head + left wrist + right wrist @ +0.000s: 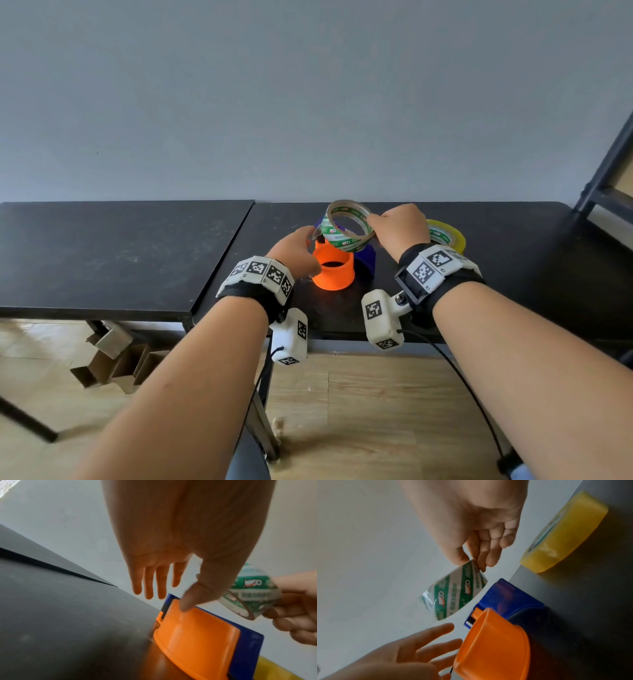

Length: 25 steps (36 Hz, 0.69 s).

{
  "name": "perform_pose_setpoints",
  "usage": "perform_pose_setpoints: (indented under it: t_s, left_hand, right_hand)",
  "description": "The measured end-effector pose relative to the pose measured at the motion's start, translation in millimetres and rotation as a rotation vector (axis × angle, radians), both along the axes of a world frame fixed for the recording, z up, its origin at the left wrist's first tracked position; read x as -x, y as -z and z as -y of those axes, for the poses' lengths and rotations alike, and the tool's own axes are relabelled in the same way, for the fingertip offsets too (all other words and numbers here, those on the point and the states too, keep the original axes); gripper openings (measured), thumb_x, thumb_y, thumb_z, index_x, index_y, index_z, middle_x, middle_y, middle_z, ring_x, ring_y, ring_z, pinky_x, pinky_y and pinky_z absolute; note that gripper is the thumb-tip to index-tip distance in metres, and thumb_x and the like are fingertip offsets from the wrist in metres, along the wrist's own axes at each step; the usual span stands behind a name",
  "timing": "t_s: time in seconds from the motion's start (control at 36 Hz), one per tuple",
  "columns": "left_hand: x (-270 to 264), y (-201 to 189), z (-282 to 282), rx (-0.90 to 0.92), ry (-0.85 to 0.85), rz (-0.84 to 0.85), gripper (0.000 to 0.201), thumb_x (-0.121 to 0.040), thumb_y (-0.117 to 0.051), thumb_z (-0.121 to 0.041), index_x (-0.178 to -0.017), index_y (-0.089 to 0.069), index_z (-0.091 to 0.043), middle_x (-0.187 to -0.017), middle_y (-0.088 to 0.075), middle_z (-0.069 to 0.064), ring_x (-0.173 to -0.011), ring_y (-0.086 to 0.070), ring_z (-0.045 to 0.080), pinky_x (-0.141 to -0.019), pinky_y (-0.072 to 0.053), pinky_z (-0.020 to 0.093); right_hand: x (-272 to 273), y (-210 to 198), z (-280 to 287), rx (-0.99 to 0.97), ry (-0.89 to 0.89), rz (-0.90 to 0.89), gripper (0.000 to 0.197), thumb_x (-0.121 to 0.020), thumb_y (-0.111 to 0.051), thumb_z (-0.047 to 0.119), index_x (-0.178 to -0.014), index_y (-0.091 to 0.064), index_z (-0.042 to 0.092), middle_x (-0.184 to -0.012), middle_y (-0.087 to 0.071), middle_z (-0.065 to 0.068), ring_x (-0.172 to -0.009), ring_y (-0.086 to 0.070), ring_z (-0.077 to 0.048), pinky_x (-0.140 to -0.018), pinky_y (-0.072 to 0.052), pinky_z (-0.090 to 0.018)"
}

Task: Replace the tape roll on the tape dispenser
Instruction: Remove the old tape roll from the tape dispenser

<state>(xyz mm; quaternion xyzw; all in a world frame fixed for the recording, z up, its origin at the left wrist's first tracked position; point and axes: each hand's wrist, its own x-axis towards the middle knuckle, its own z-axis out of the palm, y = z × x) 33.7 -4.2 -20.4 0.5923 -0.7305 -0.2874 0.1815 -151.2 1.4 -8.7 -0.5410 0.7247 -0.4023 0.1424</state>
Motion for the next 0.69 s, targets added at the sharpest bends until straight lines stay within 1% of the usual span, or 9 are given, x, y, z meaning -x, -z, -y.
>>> perform_pose_setpoints:
  t_s: [0.06,0.14,0.25,0.31,0.39,0.5,0.58,0.64,0.69]
  left_hand:
    - [6,-5,2,0.088,-0.042,-0.003,0.071,-0.078,-0.057,-0.001,-0.144,-0.039,-0.019,-0.142,-0.05,0.007,-0.123,-0.053,0.025,-0.09,-0.048,0.031]
    - [21,-12,4,0.195,-0.087,-0.045,0.058,-0.081,-0.053,-0.004,-0.137,-0.049,-0.019,-0.137,-0.054,0.006,-0.122,-0.054,0.024,-0.093,-0.048,0.032]
    - [48,-19,2,0.223,-0.048,-0.033,0.055,-0.081,-0.052,-0.005,-0.134,-0.052,-0.019,-0.137,-0.054,0.006,-0.124,-0.053,0.024,-0.101,-0.045,0.035]
    - [63,-19,1,0.222,-0.018,-0.026,0.055,-0.082,-0.054,-0.006,-0.135,-0.051,-0.019,-0.138,-0.053,0.006,-0.124,-0.052,0.023,-0.101,-0.044,0.034]
    - [89,-18,-1,0.235,0.013,-0.021,0.054,-0.082,-0.053,-0.007,-0.134,-0.052,-0.02,-0.138,-0.053,0.007,-0.127,-0.05,0.024,-0.104,-0.043,0.036]
    - [126,-18,-5,0.252,0.052,-0.014,0.052,-0.083,-0.051,-0.007,-0.133,-0.054,-0.02,-0.138,-0.052,0.008,-0.124,-0.052,0.027,-0.101,-0.046,0.038]
    - [151,-17,-8,0.265,0.082,-0.011,0.051,-0.083,-0.05,-0.006,-0.132,-0.054,-0.019,-0.137,-0.053,0.009,-0.12,-0.054,0.028,-0.1,-0.047,0.041]
    - [166,-15,-8,0.28,0.094,0.007,0.05,-0.084,-0.051,-0.006,-0.132,-0.055,-0.018,-0.137,-0.053,0.009,-0.122,-0.052,0.028,-0.101,-0.046,0.041]
    - [178,-14,-9,0.285,0.095,0.028,0.049,-0.085,-0.051,-0.007,-0.132,-0.055,-0.019,-0.136,-0.051,0.009,-0.123,-0.051,0.028,-0.101,-0.046,0.04]
  right_hand:
    - [4,-3,-2,0.012,0.007,0.035,0.042,-0.084,-0.055,0.028,-0.063,-0.066,-0.006,-0.066,-0.07,-0.019,-0.066,-0.068,-0.035,-0.066,-0.055,-0.04]
    - [14,-6,-7,0.038,0.045,0.072,0.041,-0.085,-0.054,0.029,-0.071,-0.07,-0.006,-0.073,-0.074,-0.02,-0.072,-0.072,-0.035,-0.074,-0.059,-0.045]
    - [40,-7,-13,0.027,0.126,0.093,0.036,-0.087,-0.05,0.028,-0.062,-0.061,0.004,-0.073,-0.073,-0.018,-0.07,-0.072,-0.037,-0.072,-0.06,-0.048]
    - [57,-7,-18,0.021,0.173,0.102,0.036,-0.087,-0.049,0.029,-0.069,-0.065,0.002,-0.071,-0.072,-0.016,-0.067,-0.072,-0.037,-0.07,-0.061,-0.051]
    - [86,-8,-28,0.013,0.228,0.142,0.036,-0.089,-0.051,0.028,-0.079,-0.069,-0.001,-0.071,-0.073,-0.015,-0.062,-0.072,-0.033,-0.068,-0.062,-0.048]
    - [124,-3,-39,0.014,0.332,0.172,0.031,-0.082,-0.058,0.029,-0.078,-0.069,0.0,-0.07,-0.073,-0.015,-0.065,-0.073,-0.033,-0.068,-0.062,-0.05]
    - [147,3,-47,-0.019,0.427,0.24,0.027,-0.086,-0.06,0.025,-0.081,-0.068,0.0,-0.066,-0.072,-0.013,-0.056,-0.073,-0.029,-0.065,-0.063,-0.047]
    - [163,11,-52,-0.038,0.496,0.264,0.024,-0.087,-0.06,0.025,-0.085,-0.067,0.002,-0.069,-0.073,-0.012,-0.057,-0.073,-0.027,-0.064,-0.063,-0.045]
    - [179,21,-52,-0.042,0.566,0.279,0.026,-0.084,-0.06,0.029,-0.094,-0.065,0.005,-0.078,-0.074,-0.013,-0.064,-0.073,-0.029,-0.066,-0.063,-0.044]
